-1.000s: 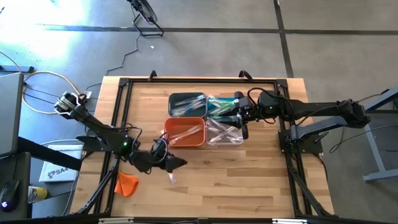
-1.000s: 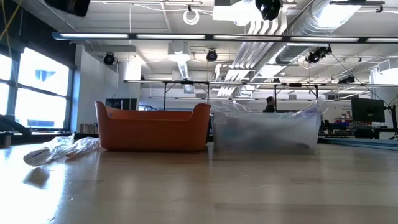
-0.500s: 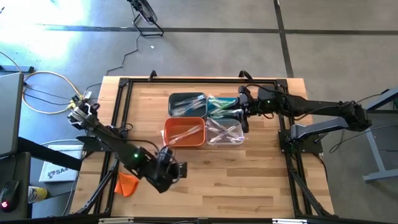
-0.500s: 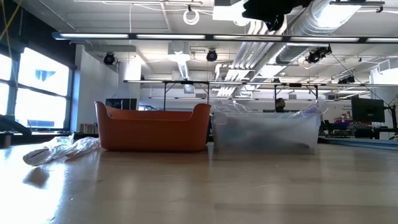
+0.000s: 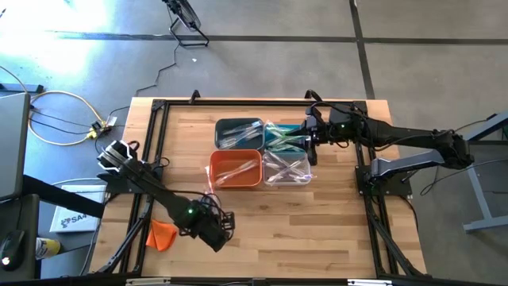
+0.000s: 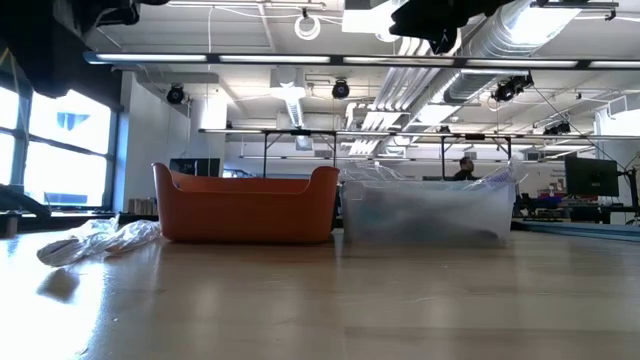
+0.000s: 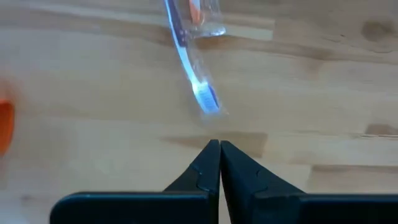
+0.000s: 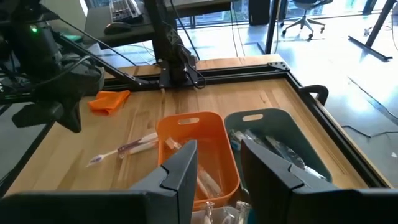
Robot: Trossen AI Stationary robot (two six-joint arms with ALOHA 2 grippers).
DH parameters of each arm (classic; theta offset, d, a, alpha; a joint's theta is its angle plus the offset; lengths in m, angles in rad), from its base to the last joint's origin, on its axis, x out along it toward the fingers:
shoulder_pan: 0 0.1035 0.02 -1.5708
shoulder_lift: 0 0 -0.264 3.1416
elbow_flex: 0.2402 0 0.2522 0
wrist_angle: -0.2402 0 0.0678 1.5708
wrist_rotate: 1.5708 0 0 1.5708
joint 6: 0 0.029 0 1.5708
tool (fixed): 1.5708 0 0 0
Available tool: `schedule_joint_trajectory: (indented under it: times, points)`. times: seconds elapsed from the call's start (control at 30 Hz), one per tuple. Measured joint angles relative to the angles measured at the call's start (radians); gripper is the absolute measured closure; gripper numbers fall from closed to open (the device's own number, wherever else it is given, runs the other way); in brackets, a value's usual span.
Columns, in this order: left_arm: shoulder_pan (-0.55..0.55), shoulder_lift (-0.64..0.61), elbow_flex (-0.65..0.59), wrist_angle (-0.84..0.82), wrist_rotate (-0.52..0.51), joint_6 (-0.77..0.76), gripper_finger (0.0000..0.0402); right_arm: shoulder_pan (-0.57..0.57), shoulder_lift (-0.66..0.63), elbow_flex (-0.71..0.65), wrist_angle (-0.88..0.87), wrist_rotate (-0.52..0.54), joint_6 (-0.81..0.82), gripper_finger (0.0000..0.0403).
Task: Pick & Place Toothbrushes
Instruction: Put the purple toothbrush into the transparent bin
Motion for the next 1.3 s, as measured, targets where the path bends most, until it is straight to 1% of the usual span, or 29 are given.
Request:
schedule_joint_trajectory:
  times: [0.07, 0.13, 0.33, 0.47, 0.63, 0.8, 1.2, 1.3]
  points:
    - [0.001, 0.015, 0.000, 0.003, -0.001, 0.021, 0.0384, 0.000, 0.000, 0.000, -0.004, 0.000, 0.000, 0.0286]
    - [0.000, 0.029, 0.000, 0.007, -0.001, 0.017, 0.0366, 0.000, 0.000, 0.000, -0.011, 0.000, 0.000, 0.0286]
    - [0.003, 0.069, 0.000, -0.021, -0.015, -0.021, 0.0286, 0.000, 0.000, 0.000, -0.013, 0.000, 0.000, 0.0286]
    - [0.022, 0.113, 0.000, -0.030, -0.040, -0.026, 0.0253, 0.000, 0.000, 0.000, -0.014, 0.000, 0.000, 0.0286]
    - [0.062, 0.180, -0.001, -0.026, -0.039, -0.016, 0.0246, 0.000, 0.000, 0.000, -0.014, 0.000, 0.000, 0.0286]
    - [0.089, 0.240, -0.001, -0.020, 0.012, -0.012, 0.0245, 0.000, 0.000, 0.000, -0.014, 0.000, 0.000, 0.0286]
    - [0.091, 0.310, 0.003, -0.006, 0.020, -0.007, 0.0245, 0.000, 0.000, 0.000, -0.014, 0.000, 0.000, 0.0286]
    - [0.091, 0.311, 0.003, -0.002, 0.019, 0.007, 0.0255, 0.000, 0.000, 0.000, -0.014, 0.000, 0.000, 0.0286]
